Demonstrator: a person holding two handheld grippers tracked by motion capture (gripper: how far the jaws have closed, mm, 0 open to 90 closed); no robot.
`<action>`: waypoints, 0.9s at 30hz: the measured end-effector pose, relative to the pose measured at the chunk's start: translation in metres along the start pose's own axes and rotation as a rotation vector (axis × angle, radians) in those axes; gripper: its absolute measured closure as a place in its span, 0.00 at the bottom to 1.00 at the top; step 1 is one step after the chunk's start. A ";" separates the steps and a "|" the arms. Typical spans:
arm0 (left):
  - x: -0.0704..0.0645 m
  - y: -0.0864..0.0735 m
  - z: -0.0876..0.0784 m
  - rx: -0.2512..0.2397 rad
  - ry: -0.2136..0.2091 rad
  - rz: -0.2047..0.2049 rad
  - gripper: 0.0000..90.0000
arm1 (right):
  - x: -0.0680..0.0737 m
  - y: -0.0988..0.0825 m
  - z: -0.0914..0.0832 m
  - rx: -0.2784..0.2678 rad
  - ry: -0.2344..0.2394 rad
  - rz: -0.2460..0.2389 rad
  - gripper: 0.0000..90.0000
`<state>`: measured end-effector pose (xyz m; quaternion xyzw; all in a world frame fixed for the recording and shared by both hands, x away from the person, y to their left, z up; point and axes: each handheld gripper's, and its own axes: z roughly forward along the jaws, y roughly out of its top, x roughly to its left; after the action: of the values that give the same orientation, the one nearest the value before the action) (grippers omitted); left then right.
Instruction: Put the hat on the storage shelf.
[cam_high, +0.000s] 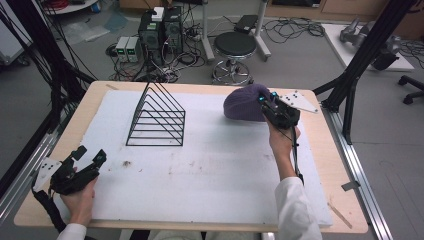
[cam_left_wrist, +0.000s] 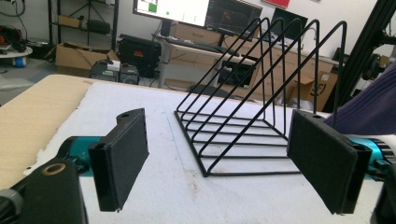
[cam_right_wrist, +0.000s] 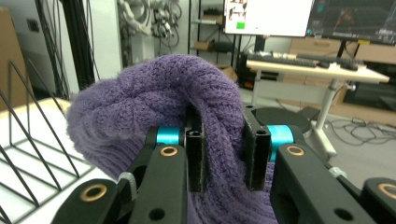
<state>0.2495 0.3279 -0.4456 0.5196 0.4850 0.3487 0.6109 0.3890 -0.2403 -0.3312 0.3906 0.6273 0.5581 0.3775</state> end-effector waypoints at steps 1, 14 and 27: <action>0.000 0.000 0.000 0.000 -0.001 0.001 0.23 | 0.004 0.007 -0.004 -0.011 -0.001 -0.002 0.84; -0.001 0.000 0.000 0.001 -0.004 0.000 0.23 | 0.030 0.051 -0.040 -0.192 0.014 0.069 0.84; -0.001 0.000 0.000 0.001 -0.002 0.004 0.23 | 0.055 0.071 -0.062 -0.247 0.062 0.107 0.83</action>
<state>0.2489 0.3272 -0.4454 0.5213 0.4835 0.3493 0.6103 0.3147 -0.2107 -0.2573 0.3566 0.5434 0.6624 0.3726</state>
